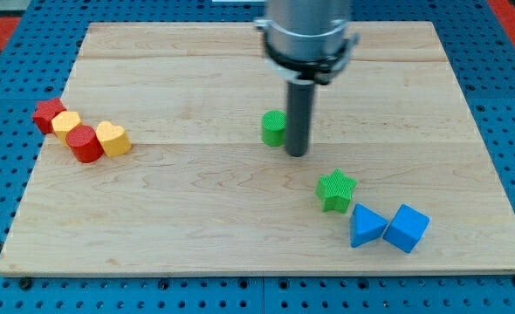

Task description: Slide the green circle above the heart

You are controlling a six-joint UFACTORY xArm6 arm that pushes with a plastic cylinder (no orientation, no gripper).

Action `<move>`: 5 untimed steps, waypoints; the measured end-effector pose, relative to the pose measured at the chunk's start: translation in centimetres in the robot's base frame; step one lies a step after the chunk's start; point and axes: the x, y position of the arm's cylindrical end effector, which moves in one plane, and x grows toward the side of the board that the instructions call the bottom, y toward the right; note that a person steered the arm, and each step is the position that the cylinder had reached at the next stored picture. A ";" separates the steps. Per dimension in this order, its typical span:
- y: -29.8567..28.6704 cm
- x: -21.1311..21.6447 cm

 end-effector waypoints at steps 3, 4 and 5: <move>-12.1 -3.5; -8.4 -3.9; -7.0 -5.4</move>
